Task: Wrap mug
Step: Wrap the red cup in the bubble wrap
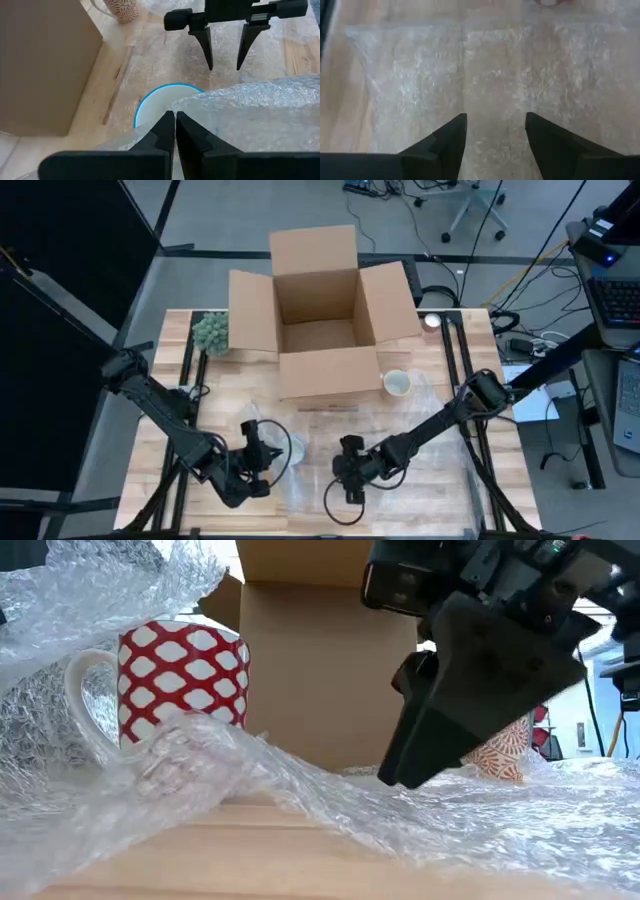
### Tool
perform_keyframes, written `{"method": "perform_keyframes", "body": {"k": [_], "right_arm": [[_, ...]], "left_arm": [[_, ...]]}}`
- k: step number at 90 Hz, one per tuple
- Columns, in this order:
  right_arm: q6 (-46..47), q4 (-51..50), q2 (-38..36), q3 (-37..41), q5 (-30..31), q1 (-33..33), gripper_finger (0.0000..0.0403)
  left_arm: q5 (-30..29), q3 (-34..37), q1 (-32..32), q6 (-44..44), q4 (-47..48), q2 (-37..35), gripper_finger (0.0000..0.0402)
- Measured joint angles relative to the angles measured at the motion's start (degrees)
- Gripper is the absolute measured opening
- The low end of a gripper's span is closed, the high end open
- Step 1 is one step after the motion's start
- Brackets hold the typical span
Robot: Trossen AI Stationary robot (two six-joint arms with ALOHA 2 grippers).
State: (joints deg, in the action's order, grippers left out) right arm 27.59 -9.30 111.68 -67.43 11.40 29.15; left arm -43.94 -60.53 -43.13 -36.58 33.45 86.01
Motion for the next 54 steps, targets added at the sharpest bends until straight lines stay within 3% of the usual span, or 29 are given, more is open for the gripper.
{"method": "perform_keyframes", "body": {"k": [39, 54], "right_arm": [[0.02, -0.44, -0.48, -9.57, -0.87, 3.05, 0.0187], [-0.86, 10.71, 0.53, -10.0, 0.78, 4.49, 0.0187]], "left_arm": [[0.0, 0.0, 0.0, 1.4, -0.02, 0.01, 0.0], [0.0, 0.0, 0.02, 1.42, -0.09, 0.01, 0.0]]}}
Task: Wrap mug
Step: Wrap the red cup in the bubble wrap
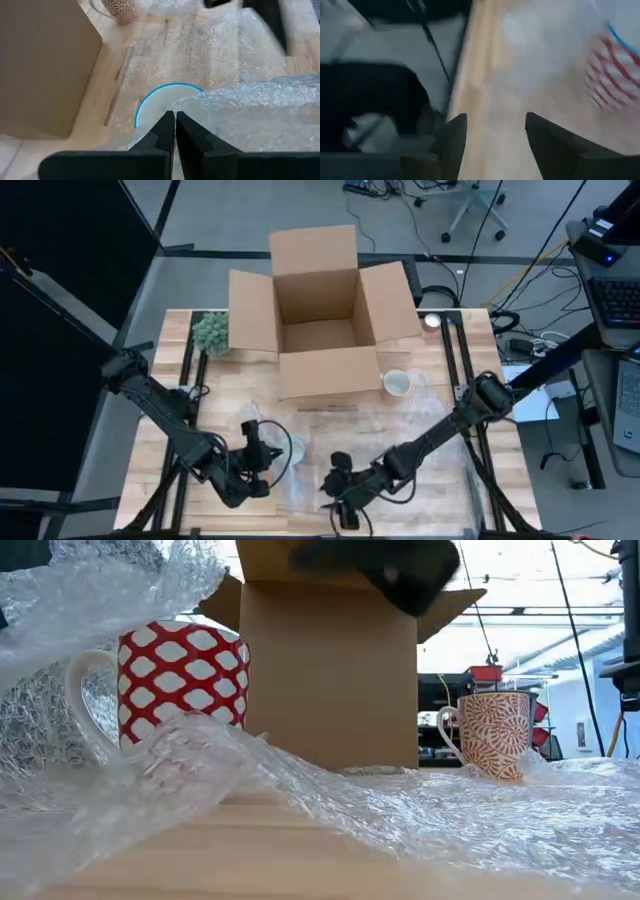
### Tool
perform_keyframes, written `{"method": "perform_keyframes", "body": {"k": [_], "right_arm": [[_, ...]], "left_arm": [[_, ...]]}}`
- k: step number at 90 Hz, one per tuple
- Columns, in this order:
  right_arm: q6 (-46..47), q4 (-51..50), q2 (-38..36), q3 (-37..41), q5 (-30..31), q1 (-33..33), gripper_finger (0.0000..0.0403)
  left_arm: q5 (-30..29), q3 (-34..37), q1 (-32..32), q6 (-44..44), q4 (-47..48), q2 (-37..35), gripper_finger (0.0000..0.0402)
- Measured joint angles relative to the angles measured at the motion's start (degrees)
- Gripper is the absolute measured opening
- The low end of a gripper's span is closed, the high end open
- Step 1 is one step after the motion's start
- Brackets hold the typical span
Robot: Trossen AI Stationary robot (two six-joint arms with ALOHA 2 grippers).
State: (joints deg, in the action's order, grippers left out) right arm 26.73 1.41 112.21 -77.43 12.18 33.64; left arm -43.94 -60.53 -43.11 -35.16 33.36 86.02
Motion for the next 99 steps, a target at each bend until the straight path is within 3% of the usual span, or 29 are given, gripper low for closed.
{"method": "perform_keyframes", "body": {"k": [27, 49, 72, 99], "right_arm": [[-13.77, 9.17, 2.02, -1.03, 9.4, 2.73, 0.0187], [-23.91, 3.49, 1.94, -5.68, 26.77, 4.53, 0.0187], [-24.45, 0.87, 3.05, -5.64, 28.9, 4.44, 0.0187], [-21.8, 0.78, 3.43, -5.64, 29.93, 3.53, 0.0187]], "left_arm": [[0.0, 0.0, 0.02, -0.04, -0.01, 0.0, 0.0], [0.0, 0.0, 0.02, 0.02, 0.05, 0.0, 0.0], [-0.07, 0.0, 0.59, 0.12, -0.88, 0.0, 0.0], [-1.64, 0.0, 3.36, 10.34, -9.91, 0.02, 0.0]]}}
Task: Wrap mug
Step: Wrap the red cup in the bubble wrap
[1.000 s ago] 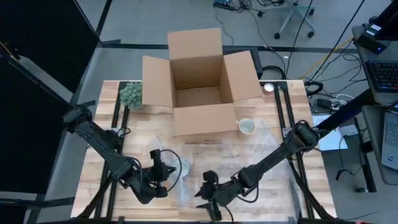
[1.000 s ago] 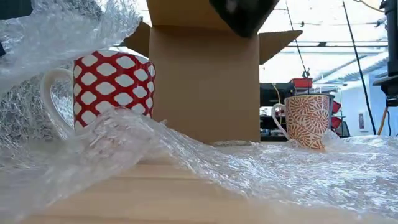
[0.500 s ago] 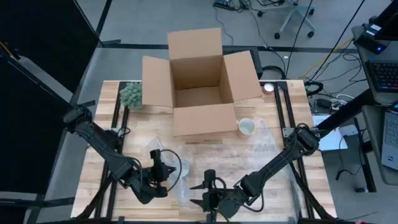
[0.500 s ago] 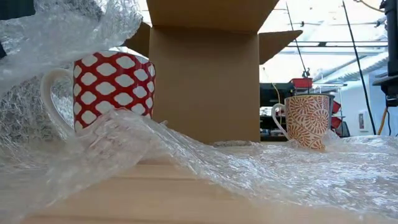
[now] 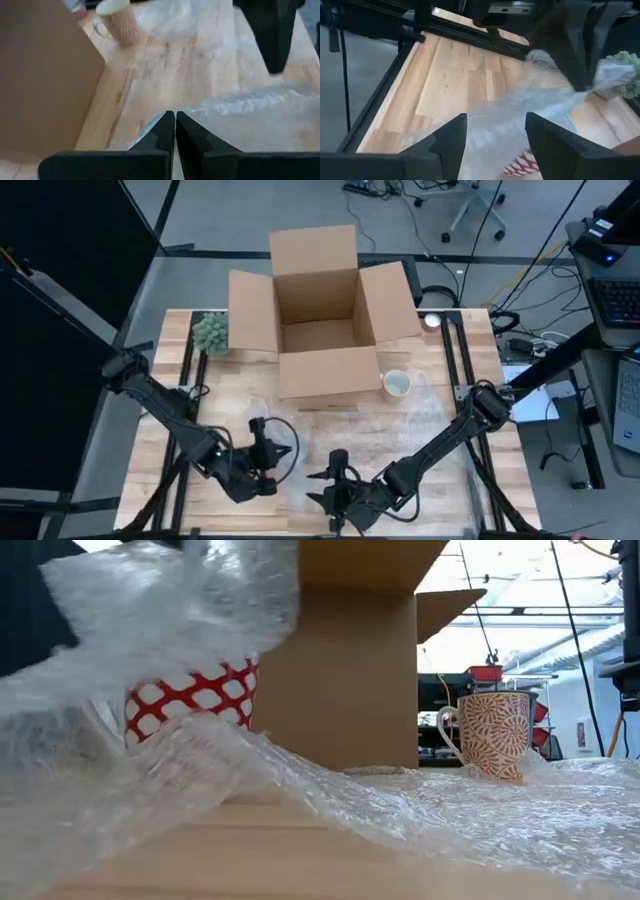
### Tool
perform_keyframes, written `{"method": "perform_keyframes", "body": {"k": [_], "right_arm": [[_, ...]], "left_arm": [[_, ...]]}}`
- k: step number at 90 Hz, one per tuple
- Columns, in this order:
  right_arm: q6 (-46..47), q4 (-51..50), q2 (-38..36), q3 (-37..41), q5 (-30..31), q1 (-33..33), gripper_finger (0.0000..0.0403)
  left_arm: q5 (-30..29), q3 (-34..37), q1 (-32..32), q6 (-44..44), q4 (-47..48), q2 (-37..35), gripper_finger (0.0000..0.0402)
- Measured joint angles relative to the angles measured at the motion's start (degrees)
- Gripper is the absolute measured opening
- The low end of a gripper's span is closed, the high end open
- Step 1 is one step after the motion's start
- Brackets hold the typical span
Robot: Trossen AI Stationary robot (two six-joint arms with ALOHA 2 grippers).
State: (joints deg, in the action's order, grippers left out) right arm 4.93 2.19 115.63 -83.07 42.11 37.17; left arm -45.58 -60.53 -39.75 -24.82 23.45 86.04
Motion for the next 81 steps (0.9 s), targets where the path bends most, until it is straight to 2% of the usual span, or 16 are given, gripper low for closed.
{"method": "perform_keyframes", "body": {"k": [22, 40, 58, 69, 81], "right_arm": [[-3.81, -8.85, -1.16, 0.0, 0.61, 1.22, 0.0187], [-4.0, -17.53, -3.56, 0.0, 9.25, 3.44, 0.0187], [1.03, -19.91, -1.49, 0.0, 10.76, 1.9, 0.0187], [9.15, -19.49, -0.63, 0.02, 15.76, 0.24, 0.0187], [9.85, -20.98, -0.55, 0.0, 19.05, -0.88, 0.0185]], "left_arm": [[0.11, 0.0, 2.25, 1.63, -0.45, 0.0, 0.0], [0.48, 0.0, 3.08, 1.69, -0.51, 0.0, 0.0], [0.5, 0.0, 3.52, 1.68, -0.78, 0.0, 0.0], [0.53, 0.0, 3.53, 1.61, -0.81, 0.0, 0.0], [0.53, 0.0, 3.53, 1.59, -0.8, 0.0, 0.0]]}}
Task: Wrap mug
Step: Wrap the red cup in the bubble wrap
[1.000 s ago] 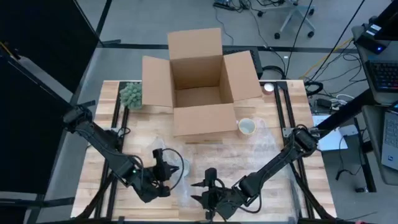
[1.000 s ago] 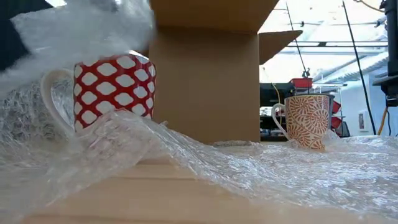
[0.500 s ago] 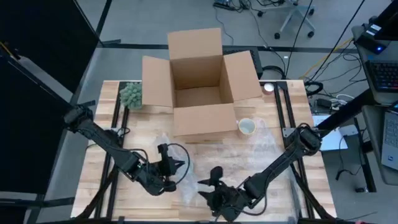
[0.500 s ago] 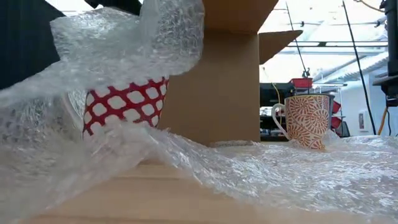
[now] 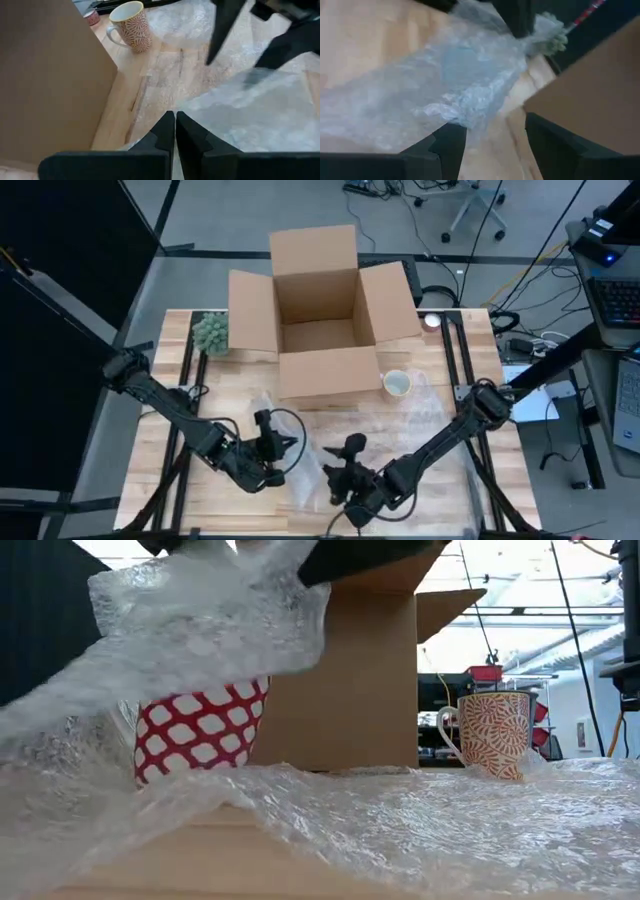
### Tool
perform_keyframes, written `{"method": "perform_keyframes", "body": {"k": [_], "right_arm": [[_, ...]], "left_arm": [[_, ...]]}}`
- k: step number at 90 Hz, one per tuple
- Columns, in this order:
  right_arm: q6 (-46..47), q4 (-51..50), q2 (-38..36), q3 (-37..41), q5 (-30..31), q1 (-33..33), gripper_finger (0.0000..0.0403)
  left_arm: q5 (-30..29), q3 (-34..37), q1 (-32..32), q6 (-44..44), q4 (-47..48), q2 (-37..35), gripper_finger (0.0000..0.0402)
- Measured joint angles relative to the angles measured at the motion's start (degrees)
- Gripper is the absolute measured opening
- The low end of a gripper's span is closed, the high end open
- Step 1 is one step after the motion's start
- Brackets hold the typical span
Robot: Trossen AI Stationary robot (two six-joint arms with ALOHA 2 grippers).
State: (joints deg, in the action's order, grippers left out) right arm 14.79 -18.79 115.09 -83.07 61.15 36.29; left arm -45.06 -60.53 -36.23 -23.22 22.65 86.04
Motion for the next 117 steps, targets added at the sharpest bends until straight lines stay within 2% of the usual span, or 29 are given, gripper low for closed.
{"method": "perform_keyframes", "body": {"k": [8, 14, 28, 42, 47, 64, 74, 95, 117], "right_arm": [[-0.49, 1.35, -0.02, 0.0, 5.14, -0.35, 0.0175], [-0.77, 1.93, -0.02, 0.0, 6.65, -0.37, 0.0163], [0.17, 0.96, -0.02, 0.0, 6.02, -0.48, 0.0116], [4.83, -3.08, -0.03, 0.0, 2.63, -0.81, 0.0028], [6.27, -4.77, -0.04, 0.0, -0.05, -1.28, 0.0009], [13.38, -10.27, -0.04, 0.0, -4.51, -3.1, 0.0001], [15.01, -11.04, -0.07, 0.0, -6.17, -3.7, 0.0001], [14.68, -10.58, -0.11, 0.0, -7.64, -3.71, 0.0], [13.02, -9.48, -0.12, 0.0, -7.65, -3.69, 0.0]], "left_arm": [[0.0, 0.0, 0.0, 0.0, 0.0, 0.0, 0.0], [0.0, 0.0, 0.0, -0.02, 0.0, 0.0, 0.0], [0.0, 0.0, 0.0, -0.07, 0.02, 0.0, 0.0], [0.0, 0.0, 0.0, -0.05, 0.09, 0.0, 0.0], [0.0, 0.0, 0.0, 0.06, 0.11, 0.0, 0.0], [1.49, -1.81, 0.02, -0.04, 1.33, 0.0, 0.0], [2.01, -5.57, 0.07, 1.29, 5.97, 0.0, 0.0], [4.89, -12.01, -0.52, 1.17, 14.19, 0.0, 0.0], [5.24, -12.33, -3.87, -0.41, 14.56, -0.04, 0.0]]}}
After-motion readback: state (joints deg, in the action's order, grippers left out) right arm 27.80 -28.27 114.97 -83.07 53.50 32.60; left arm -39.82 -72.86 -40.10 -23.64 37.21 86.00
